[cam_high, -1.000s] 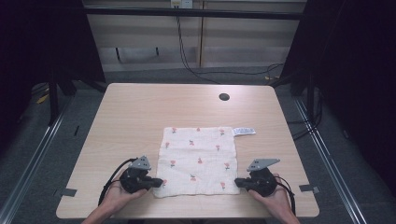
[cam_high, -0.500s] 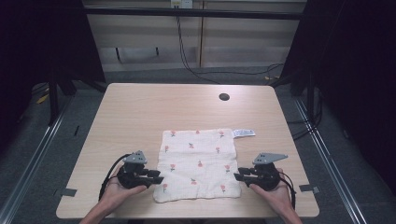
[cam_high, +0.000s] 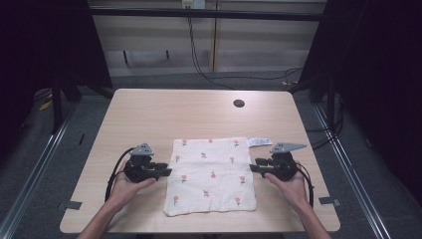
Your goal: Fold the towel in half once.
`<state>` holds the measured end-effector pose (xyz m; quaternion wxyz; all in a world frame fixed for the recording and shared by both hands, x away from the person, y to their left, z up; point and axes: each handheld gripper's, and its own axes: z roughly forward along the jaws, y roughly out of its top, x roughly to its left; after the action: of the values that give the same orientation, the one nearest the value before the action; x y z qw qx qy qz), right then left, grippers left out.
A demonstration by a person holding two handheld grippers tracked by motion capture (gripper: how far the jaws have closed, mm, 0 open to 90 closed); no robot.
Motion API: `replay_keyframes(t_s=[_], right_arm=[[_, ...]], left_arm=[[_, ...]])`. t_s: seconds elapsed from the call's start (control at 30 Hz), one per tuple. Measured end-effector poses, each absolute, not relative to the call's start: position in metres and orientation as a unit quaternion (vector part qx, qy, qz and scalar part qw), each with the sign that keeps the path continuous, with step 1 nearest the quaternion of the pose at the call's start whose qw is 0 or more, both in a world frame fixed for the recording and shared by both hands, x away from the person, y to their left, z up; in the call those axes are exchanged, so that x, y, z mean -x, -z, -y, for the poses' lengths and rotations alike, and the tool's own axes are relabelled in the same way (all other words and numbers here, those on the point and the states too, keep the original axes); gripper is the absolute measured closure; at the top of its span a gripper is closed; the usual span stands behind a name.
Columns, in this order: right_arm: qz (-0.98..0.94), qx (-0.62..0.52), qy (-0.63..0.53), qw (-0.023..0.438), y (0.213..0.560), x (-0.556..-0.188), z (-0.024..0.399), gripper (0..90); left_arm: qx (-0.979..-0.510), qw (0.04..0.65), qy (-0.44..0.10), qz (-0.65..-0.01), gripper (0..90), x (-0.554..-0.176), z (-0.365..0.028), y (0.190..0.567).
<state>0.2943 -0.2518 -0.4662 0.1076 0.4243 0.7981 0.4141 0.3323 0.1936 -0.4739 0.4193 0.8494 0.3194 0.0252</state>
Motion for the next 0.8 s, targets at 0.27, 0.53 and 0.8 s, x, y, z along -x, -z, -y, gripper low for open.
replay_keyframes(t_s=[0.27, 0.53, 0.8], right_arm=[[-0.781, -0.439, -0.432, 0.098, 0.471, -0.351, 0.24, 65.0], [-0.785, -0.458, -0.403, 0.107, 0.477, -0.404, 0.237, 63.5], [-0.794, -0.477, -0.363, 0.101, 0.494, -0.425, 0.243, 64.1]], left_arm=[[-0.837, 0.42, -0.042, -0.349, 67.3, -0.359, -0.197, 0.475], [-0.825, 0.432, -0.058, -0.36, 64.7, -0.391, -0.192, 0.473], [-0.813, 0.432, -0.065, -0.384, 60.8, -0.407, -0.192, 0.481]])
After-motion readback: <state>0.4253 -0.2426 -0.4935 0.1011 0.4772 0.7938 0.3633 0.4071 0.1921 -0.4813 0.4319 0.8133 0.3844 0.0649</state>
